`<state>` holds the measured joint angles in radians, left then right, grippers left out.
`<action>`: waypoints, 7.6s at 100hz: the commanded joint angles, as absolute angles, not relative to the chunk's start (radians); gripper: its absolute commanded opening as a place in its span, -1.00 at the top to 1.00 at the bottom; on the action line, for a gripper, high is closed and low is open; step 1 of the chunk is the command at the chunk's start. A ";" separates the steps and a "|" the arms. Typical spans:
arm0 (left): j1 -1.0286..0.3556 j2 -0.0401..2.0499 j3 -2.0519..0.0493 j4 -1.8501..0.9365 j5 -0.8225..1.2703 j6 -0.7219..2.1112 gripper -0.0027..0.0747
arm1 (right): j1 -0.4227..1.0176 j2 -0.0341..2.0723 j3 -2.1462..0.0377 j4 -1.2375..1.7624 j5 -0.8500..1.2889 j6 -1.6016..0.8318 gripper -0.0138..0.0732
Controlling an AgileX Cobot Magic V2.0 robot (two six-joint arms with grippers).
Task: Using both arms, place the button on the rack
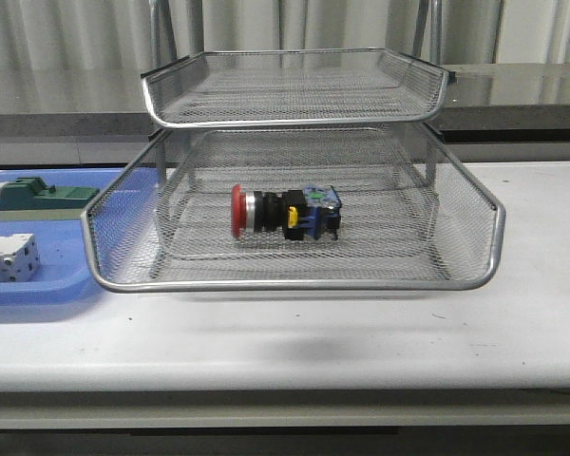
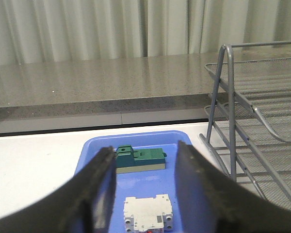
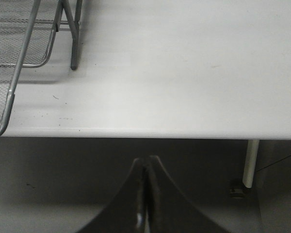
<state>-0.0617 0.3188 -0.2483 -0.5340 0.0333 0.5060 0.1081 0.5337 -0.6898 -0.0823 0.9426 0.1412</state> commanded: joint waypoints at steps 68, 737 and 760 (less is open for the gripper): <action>-0.058 0.325 -0.274 -0.545 -0.047 0.497 0.98 | 0.108 0.536 -0.724 -0.096 0.873 0.138 0.84; -0.058 0.325 -0.273 -0.545 -0.047 0.497 0.98 | 0.192 0.108 -0.315 -0.174 0.335 0.077 0.82; -0.058 0.325 -0.273 -0.545 -0.047 0.497 0.98 | 0.181 -0.006 -0.126 -0.164 0.201 0.077 0.82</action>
<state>-0.0617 0.3188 -0.2460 -0.5340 0.0270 0.5060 0.1956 0.0216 -0.1574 -0.1541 0.3445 0.0859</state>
